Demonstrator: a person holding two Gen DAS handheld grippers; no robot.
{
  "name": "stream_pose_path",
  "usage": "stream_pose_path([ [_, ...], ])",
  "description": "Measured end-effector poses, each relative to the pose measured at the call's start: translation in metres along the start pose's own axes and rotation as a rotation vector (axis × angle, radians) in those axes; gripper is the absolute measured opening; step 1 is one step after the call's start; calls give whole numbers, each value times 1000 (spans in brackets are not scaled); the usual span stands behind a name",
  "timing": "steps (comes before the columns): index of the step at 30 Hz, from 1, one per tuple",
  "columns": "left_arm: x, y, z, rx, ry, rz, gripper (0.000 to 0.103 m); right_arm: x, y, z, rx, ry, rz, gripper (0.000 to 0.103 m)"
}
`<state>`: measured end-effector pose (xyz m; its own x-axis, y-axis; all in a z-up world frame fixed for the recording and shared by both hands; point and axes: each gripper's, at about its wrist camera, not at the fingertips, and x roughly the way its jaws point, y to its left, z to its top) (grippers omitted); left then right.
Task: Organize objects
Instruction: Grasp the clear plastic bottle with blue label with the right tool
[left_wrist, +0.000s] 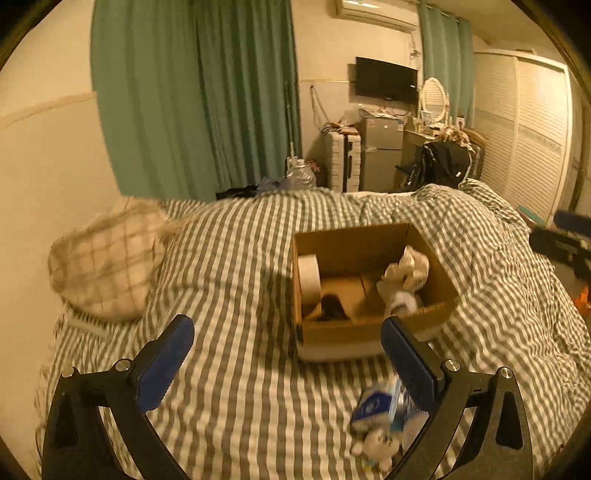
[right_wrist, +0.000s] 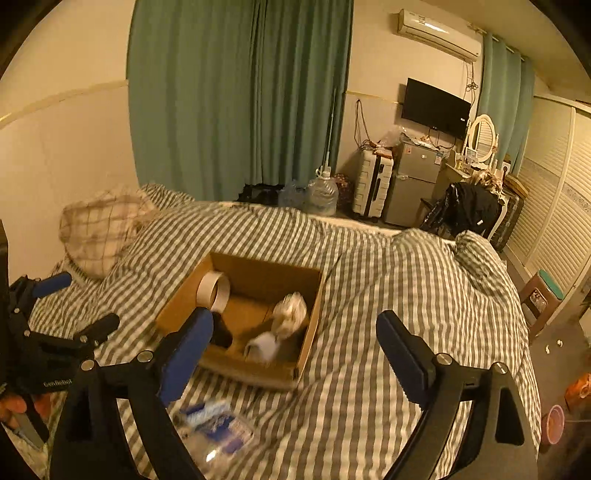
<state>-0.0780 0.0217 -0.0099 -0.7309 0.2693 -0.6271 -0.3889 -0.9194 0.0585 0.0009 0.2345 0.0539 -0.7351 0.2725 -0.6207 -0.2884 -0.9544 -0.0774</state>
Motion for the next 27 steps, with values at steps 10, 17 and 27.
stream_pose_path([
  [10,31,-2,-76,-24,113,64,103,61,44,-93,0,220,20,90],
  [17,44,12,-88,-54,140,74,103,95,79,-120,-69,299,6,90],
  [27,51,21,-93,-88,162,52,103,133,100,-159,-153,441,-111,90],
])
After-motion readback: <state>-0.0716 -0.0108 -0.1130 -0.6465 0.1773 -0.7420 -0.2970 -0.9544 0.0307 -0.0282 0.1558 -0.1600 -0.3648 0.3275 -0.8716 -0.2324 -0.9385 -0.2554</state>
